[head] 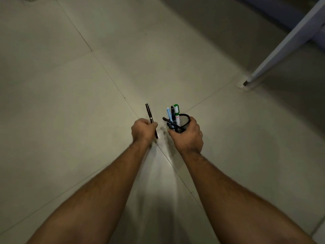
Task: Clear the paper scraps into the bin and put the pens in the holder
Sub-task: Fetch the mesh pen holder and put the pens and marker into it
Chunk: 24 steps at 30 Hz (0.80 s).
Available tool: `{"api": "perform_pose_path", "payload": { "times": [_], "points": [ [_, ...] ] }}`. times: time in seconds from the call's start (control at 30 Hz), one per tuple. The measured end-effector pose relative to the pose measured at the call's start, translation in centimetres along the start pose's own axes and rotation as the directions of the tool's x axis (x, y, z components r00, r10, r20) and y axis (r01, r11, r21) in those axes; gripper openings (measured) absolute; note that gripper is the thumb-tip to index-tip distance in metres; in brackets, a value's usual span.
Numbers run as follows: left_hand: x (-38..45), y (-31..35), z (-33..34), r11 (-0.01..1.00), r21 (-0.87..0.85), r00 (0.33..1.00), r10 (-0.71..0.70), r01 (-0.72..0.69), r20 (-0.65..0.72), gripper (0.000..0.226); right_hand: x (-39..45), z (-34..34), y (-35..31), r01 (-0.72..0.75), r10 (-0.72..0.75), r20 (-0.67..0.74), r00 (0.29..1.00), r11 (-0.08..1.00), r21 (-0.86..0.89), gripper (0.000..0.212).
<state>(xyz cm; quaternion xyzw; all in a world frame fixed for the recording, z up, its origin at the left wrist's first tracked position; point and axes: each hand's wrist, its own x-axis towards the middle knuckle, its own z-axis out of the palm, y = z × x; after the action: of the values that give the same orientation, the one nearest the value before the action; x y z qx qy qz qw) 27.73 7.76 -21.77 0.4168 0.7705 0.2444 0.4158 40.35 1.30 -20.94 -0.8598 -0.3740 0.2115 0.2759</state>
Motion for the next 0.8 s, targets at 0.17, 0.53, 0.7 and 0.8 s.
{"api": "perform_pose_path", "payload": {
  "times": [0.17,0.53,0.7,0.8],
  "points": [
    [0.1,3.1,-2.4,0.964,-0.131,0.972,0.235,-0.23,0.022,0.011,0.1,0.4,-2.1,-0.05,0.049,0.047,0.998,0.999,0.003,0.083],
    [-0.5,4.4,-2.8,0.931,0.032,0.916,0.352,-0.364,0.193,0.017,-0.7,1.2,-4.8,0.053,-0.076,0.152,0.985,0.987,0.153,0.072],
    [-1.3,5.9,-5.8,0.872,0.013,0.872,0.489,-0.489,0.015,0.037,-0.6,0.0,-7.5,0.088,-0.132,0.137,0.982,0.954,0.285,0.068],
    [-2.6,8.0,-9.6,0.877,-0.026,0.872,0.474,-0.48,-0.125,0.039,-1.1,-3.0,-11.0,0.092,-0.158,0.16,0.974,0.93,0.356,0.076]
  ]
}}
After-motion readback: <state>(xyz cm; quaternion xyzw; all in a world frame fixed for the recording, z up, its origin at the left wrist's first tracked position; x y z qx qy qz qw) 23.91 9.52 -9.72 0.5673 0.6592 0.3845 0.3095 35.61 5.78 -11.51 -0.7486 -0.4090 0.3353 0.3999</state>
